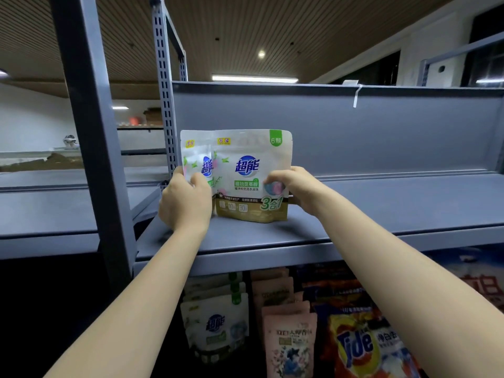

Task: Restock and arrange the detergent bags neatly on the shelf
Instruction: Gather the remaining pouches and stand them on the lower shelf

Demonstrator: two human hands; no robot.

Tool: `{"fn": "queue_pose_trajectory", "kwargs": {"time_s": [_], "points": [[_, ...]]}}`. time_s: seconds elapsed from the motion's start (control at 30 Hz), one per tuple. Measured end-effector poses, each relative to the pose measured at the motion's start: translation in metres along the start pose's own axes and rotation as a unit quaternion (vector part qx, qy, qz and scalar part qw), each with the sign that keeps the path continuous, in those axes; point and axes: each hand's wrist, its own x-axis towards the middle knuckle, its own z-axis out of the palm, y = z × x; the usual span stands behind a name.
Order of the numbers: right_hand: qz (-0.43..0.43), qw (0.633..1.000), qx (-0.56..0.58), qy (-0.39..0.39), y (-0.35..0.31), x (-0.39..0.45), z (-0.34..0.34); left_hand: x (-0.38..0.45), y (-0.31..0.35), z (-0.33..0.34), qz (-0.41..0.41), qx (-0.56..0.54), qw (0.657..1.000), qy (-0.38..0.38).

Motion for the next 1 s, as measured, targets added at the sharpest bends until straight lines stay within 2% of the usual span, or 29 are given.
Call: {"fn": "queue_pose_trajectory", "kwargs": {"time_s": [0.13, 0.23, 0.5, 0.6, 0.77, 1.0], "points": [[-0.002, 0.999, 0.051, 0.016, 0.005, -0.006, 0.004, -0.002, 0.002, -0.009, -0.077, -0.055, 0.995, -0.031], [-0.044, 0.998, 0.052, 0.013, 0.009, -0.015, 0.006, -0.012, 0.002, -0.013, -0.09, -0.101, 0.99, -0.026], [-0.141, 0.954, 0.242, 0.105, 0.01, -0.061, -0.006, -0.061, 0.011, -0.043, -0.039, -0.212, 0.97, 0.108], [-0.163, 0.93, 0.304, 0.13, 0.011, -0.087, -0.011, -0.079, 0.012, -0.057, -0.027, -0.201, 0.965, 0.166], [-0.137, 0.926, 0.314, 0.159, 0.032, -0.122, -0.015, -0.116, -0.011, -0.069, 0.014, -0.212, 0.954, 0.212], [-0.113, 0.948, 0.238, 0.18, 0.091, -0.152, -0.013, -0.166, -0.052, -0.075, -0.011, -0.205, 0.959, 0.193]]}}
